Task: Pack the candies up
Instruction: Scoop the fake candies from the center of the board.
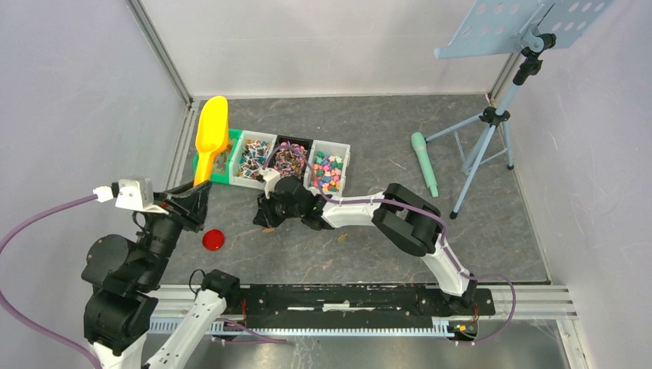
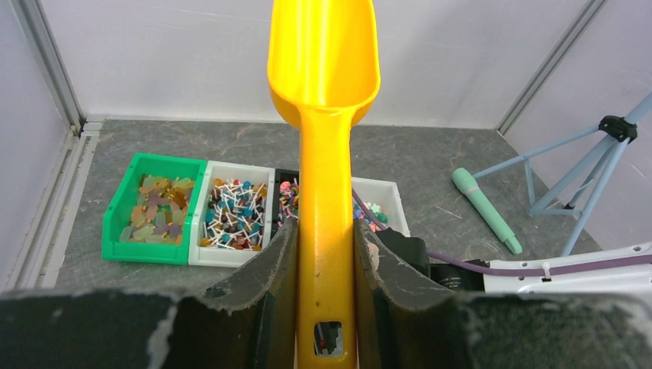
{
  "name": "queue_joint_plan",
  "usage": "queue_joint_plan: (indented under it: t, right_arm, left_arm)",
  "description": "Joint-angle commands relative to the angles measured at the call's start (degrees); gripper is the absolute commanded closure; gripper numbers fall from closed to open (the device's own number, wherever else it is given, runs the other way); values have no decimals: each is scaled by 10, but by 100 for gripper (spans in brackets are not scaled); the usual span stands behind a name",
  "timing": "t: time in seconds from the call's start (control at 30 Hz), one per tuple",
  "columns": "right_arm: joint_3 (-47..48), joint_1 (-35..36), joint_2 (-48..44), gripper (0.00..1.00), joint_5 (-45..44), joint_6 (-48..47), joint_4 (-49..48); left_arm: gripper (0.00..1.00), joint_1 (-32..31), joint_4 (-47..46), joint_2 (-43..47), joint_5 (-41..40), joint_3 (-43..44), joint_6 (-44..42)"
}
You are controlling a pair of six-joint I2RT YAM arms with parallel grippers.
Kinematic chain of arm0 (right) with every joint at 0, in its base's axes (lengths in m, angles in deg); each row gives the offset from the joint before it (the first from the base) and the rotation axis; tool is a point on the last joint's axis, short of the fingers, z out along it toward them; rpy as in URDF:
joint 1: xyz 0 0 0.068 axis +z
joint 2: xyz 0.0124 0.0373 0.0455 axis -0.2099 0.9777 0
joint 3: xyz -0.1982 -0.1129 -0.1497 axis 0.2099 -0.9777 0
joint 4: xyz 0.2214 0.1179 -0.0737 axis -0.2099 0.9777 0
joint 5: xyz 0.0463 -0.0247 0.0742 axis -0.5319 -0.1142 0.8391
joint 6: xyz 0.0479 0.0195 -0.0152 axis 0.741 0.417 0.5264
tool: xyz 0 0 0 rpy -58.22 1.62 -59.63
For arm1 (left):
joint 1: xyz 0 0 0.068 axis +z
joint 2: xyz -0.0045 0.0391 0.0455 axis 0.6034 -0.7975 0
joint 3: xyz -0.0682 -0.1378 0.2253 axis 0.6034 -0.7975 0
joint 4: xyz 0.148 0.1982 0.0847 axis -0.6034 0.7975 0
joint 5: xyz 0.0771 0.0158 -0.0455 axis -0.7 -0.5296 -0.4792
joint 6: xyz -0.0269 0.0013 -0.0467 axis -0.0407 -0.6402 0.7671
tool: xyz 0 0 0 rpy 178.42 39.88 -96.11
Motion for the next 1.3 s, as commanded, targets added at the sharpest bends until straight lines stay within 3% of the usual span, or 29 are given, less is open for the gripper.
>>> queue_joint_plan:
  t: [0.0, 0.47, 0.87, 1.07, 1.27]
  right_arm:
    - [23, 4, 17, 76, 13, -21, -9]
    - [-47, 5, 12, 74, 16, -39, -24]
    - [-201, 0, -82, 72, -36, -99, -20]
    - [-297, -31, -148, 72, -51, -74, -49]
    - [-288, -32, -175, 69, -25, -53, -86]
  left_arm:
    - [98, -2, -22, -1, -6, -13, 21]
    - [98, -2, 25, -10, 17, -50, 49]
    - [97, -1, 113, -73, 45, -7, 16]
    - [95, -2, 137, -75, 72, -52, 36]
    - [98, -2, 159, -81, 68, -45, 48]
